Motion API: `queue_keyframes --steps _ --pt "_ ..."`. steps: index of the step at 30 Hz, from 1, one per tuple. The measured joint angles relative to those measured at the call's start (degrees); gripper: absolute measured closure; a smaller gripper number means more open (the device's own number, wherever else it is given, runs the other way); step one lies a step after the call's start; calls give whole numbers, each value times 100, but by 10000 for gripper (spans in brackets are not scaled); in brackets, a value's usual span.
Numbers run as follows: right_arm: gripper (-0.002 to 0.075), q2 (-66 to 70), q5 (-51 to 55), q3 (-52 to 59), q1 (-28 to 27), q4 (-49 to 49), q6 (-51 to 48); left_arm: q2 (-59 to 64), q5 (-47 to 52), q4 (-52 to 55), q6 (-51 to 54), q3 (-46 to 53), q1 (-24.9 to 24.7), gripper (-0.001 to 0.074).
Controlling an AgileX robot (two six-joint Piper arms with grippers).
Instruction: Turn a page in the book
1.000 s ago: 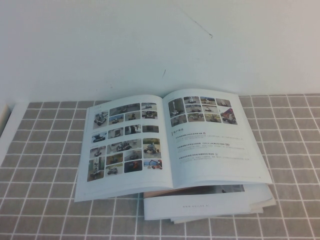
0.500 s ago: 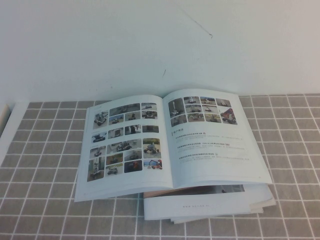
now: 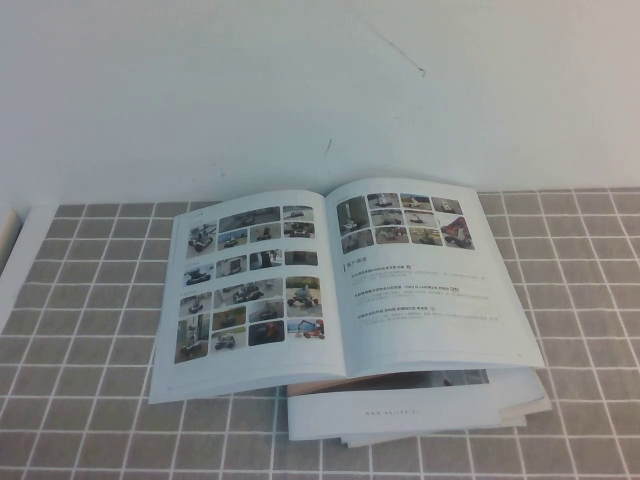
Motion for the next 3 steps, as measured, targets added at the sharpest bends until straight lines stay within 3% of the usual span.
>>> queue_keyframes --steps 3 --pt "728 0 0 0 -14 0 21 0 0 0 0 0 0 738"
